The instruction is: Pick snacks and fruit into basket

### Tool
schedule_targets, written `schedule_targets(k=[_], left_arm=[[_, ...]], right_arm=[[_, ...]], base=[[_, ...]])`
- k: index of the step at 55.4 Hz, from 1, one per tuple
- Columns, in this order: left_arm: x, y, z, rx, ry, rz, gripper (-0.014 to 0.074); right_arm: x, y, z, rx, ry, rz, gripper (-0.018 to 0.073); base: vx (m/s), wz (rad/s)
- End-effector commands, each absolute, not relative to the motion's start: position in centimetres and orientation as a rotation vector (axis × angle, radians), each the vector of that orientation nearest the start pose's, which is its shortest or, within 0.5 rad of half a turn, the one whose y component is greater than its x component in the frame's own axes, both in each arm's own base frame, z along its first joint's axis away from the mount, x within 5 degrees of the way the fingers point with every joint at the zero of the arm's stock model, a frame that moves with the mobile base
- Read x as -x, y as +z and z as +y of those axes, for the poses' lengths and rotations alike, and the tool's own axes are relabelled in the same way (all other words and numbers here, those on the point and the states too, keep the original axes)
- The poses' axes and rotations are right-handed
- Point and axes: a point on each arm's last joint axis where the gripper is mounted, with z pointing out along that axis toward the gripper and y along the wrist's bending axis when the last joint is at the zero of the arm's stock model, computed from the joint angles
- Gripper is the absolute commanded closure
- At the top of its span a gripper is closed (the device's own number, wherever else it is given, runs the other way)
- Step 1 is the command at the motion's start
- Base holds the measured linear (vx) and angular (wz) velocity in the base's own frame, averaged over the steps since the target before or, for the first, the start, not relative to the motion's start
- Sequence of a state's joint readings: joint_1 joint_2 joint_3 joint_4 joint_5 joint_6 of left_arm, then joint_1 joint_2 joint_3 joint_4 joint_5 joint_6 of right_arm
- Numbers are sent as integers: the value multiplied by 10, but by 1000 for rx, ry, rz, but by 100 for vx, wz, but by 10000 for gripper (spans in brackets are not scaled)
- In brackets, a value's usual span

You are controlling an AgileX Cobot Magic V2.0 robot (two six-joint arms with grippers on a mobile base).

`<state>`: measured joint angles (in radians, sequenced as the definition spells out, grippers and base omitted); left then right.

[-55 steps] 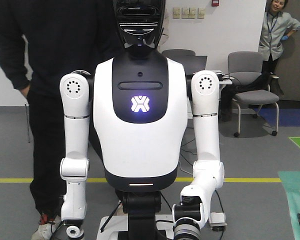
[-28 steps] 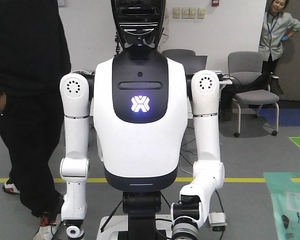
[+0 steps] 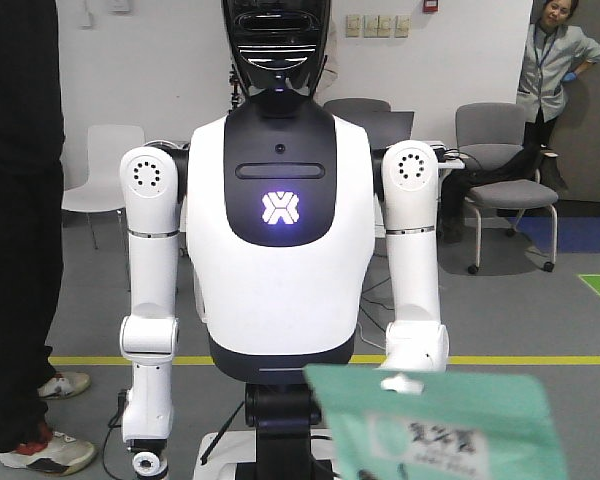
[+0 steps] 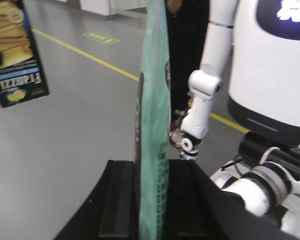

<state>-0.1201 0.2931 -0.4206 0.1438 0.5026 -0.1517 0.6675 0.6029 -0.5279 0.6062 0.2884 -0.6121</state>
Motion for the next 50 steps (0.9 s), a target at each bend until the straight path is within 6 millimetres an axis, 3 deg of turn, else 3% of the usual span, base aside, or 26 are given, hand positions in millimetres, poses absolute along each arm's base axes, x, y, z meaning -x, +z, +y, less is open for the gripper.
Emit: schedule_targets(k=[1,18,27,45,50], left_arm=[[-69,311,-3,-42,-56,1721,579],[-69,311,-3,-42,-56,1721,579],[-69,311,-3,-42,-56,1721,579],[-69,311,-3,-42,-56,1721,579],[-69,311,-3,-42,-56,1721,579]], right_arm=[[-97,332,103,777,590,1583,565],[-119,300,139,905,591,1726,558],[-131,286,149,913,556,1783,494],[-135,281,152,927,538,1802,120],[-135,281,152,927,538,1802,54]], base=[[0,0],[0,0],[0,0],[0,0],[0,0]])
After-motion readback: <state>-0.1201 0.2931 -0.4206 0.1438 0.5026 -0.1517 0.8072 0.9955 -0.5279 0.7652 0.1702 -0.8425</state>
